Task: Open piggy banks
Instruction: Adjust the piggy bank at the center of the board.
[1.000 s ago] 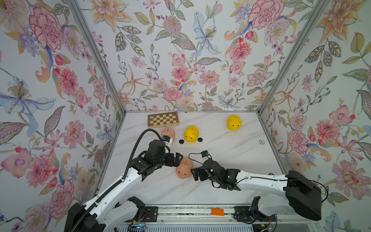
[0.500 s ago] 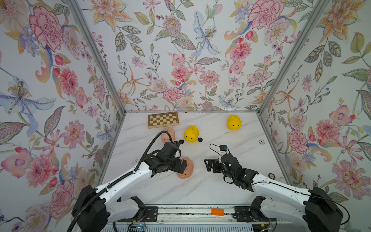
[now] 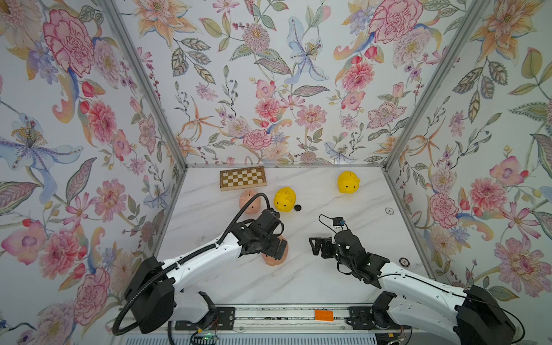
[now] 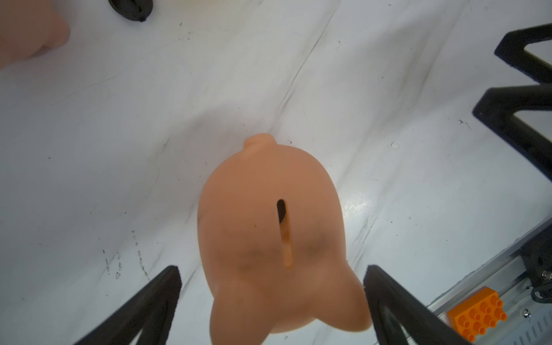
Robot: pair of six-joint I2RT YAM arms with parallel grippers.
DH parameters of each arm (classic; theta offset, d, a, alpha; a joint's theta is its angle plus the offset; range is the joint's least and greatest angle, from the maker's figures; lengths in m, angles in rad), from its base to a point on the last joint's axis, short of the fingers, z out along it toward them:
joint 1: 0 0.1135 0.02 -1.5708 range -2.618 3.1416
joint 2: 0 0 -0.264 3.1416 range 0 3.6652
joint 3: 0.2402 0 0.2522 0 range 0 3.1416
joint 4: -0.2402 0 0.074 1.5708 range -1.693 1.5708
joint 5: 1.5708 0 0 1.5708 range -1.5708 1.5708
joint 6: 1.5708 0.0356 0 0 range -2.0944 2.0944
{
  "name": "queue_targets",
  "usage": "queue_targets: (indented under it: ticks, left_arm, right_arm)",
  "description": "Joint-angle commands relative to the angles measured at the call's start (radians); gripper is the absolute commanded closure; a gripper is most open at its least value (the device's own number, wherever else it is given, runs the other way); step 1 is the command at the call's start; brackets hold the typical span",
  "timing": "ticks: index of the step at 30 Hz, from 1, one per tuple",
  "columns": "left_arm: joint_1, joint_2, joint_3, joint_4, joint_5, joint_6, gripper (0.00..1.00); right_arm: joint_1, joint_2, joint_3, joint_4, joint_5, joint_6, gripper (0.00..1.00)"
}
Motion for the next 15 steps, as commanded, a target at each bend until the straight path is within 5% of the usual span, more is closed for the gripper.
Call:
queue_targets:
  ticks: [1,15]
  left_arm:
    - [-0.041,0.032,0.051,-0.091,-0.070,-0.009,0.01]
    - [-0.076,0.109,0.099,-0.157,-0.120,-0.021,0.01]
  right_arm:
    - [-0.006,0.028,-0.013,0.054,-0.022,-0.010,0.01]
    - [-0.005,0.084,-0.007,0.112,-0.048,-0.010,0.01]
